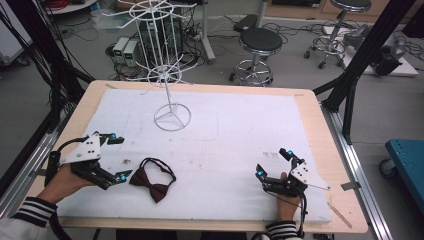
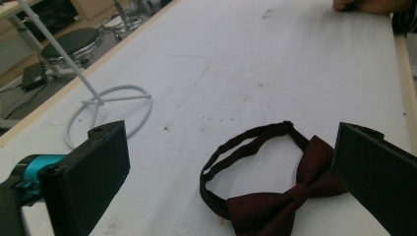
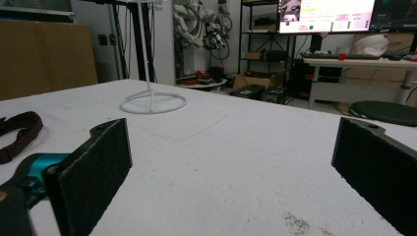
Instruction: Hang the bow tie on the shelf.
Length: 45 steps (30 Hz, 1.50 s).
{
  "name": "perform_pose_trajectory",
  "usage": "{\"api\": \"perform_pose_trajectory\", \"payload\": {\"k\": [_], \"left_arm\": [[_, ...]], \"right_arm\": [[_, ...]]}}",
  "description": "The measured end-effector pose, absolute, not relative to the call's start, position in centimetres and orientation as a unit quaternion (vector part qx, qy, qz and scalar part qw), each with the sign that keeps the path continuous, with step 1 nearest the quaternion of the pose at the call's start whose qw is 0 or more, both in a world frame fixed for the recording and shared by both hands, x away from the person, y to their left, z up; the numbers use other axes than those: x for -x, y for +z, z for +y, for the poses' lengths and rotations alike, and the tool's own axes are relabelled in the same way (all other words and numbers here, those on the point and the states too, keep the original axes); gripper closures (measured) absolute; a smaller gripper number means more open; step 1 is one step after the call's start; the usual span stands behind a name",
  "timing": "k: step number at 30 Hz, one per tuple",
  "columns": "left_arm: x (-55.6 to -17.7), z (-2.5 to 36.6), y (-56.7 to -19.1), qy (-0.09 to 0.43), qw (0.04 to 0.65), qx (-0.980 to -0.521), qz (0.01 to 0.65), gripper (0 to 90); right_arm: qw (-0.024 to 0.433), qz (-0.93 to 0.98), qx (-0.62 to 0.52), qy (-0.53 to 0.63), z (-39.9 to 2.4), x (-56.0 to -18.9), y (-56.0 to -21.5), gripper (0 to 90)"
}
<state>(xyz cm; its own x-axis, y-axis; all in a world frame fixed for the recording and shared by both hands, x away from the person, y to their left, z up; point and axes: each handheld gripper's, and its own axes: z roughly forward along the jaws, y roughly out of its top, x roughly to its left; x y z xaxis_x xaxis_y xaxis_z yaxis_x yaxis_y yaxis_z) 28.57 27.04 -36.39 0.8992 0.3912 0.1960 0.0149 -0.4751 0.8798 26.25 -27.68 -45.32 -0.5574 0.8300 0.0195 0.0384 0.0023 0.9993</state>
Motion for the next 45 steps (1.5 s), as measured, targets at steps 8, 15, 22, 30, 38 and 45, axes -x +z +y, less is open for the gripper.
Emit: {"api": "perform_pose_trajectory", "payload": {"k": [8, 15, 22, 30, 38, 45], "left_arm": [[-28.8, 25.7, -36.2, 0.174, 0.467, -0.861, 0.1, 1.7], [-29.2, 24.4, -37.0, 0.152, 0.436, -0.883, 0.084, 1.7], [-29.4, 23.2, -37.8, 0.141, 0.4, -0.903, 0.065, 1.7], [-29.8, 22.1, -38.7, 0.121, 0.372, -0.919, 0.054, 1.7], [-30.1, 21.2, -39.6, 0.098, 0.346, -0.932, 0.045, 1.7], [-30.2, 20.7, -40.3, 0.079, 0.326, -0.942, 0.028, 7.4]], "right_arm": [[0.32, 0.631, -0.345, 0.617, -27.7, -26.2, -45.3, 0.9], [0.319, 0.631, -0.345, 0.617, -27.7, -26.3, -45.3, 0.9], [0.322, 0.631, -0.342, 0.617, -27.7, -26.3, -45.3, 0.9], [0.319, 0.631, -0.345, 0.617, -27.7, -26.3, -45.3, 0.9], [0.319, 0.631, -0.345, 0.617, -27.7, -26.2, -45.3, 0.9], [0.32, 0.631, -0.345, 0.617, -27.7, -26.3, -45.3, 0.9]]}}
